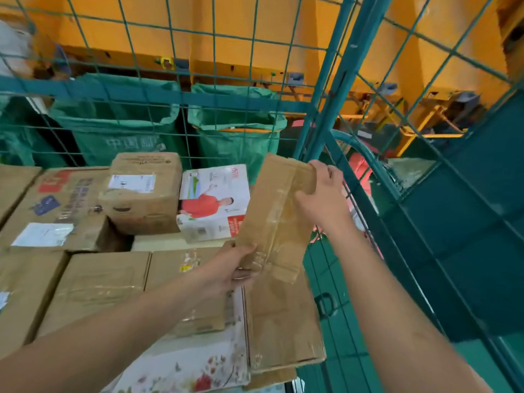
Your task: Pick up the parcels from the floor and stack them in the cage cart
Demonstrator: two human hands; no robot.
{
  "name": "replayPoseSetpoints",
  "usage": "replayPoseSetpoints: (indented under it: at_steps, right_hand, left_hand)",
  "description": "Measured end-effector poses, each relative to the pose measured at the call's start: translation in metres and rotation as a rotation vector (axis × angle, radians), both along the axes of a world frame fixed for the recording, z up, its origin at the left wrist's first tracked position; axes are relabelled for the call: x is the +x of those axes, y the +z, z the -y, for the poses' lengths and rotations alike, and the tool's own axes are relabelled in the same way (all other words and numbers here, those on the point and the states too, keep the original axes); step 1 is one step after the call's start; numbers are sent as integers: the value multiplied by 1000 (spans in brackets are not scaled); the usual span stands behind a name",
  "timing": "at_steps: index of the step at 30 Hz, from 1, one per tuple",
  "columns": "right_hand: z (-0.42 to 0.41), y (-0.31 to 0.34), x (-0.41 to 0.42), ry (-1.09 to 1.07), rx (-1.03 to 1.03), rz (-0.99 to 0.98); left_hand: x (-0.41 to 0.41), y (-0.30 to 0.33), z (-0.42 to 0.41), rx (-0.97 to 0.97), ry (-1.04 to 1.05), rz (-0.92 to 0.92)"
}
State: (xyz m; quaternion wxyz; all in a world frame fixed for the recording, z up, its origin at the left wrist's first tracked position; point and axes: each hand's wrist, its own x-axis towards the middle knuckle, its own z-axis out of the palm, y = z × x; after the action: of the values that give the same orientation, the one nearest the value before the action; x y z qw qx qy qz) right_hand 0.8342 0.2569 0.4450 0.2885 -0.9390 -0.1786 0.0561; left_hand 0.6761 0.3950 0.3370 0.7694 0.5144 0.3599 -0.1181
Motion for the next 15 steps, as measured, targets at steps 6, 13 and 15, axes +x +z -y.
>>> replayPoseSetpoints:
  at_steps: [6, 13, 15]
  right_hand:
    - [-19, -68, 45, 55, -117, -161]
    - [-6, -149, 29, 154, -33, -455]
    - [-6, -157, 29, 142, -41, -518]
  left_hand:
    - [56, -21, 0, 62, -140, 82]
    - [88, -46, 1, 106, -136, 2]
    - [91, -46, 0, 119, -138, 0]
